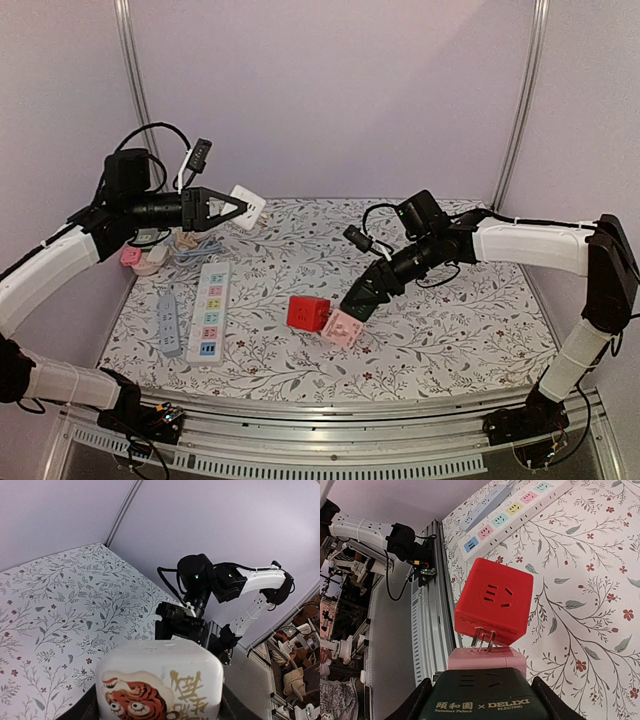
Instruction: Pull the plug off the socket
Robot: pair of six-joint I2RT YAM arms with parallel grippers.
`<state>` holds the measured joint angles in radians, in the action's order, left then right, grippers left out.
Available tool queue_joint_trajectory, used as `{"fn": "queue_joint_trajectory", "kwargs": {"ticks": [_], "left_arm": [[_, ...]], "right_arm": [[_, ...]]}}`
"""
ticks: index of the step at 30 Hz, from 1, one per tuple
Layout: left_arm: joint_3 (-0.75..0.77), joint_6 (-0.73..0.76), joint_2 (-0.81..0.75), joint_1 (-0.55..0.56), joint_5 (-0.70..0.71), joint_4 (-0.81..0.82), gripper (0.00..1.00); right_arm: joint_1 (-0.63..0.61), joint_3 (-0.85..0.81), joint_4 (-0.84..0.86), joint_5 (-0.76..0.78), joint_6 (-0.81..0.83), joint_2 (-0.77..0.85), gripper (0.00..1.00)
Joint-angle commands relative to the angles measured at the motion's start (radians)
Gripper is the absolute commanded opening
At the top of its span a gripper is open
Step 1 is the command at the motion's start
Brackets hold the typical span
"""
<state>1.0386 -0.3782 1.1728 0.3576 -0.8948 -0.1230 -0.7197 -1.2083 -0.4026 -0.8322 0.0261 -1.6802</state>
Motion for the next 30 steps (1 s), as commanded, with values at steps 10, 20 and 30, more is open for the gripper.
{"fn": "queue_joint_trajectory", "kwargs": {"ticks": [10,20,30], "left_arm": [[0.123,0.025,0.264,0.013,0.382,-0.279,0.0],[0.21,-0.004,0.459,0.077,0.458,-0.301,0.0],[0.412,-0.001,0.698,0.19,0.456,-0.389,0.05]], "right_arm": [[-0.001,0.017,0.085,-0.014,-0.019,0.079,0.26],[-0.004,0.022,0.104,-0.016,-0.022,0.075,0.26],[-0.004,0.031,0.12,-0.033,-0.02,0.069,0.26]]}}
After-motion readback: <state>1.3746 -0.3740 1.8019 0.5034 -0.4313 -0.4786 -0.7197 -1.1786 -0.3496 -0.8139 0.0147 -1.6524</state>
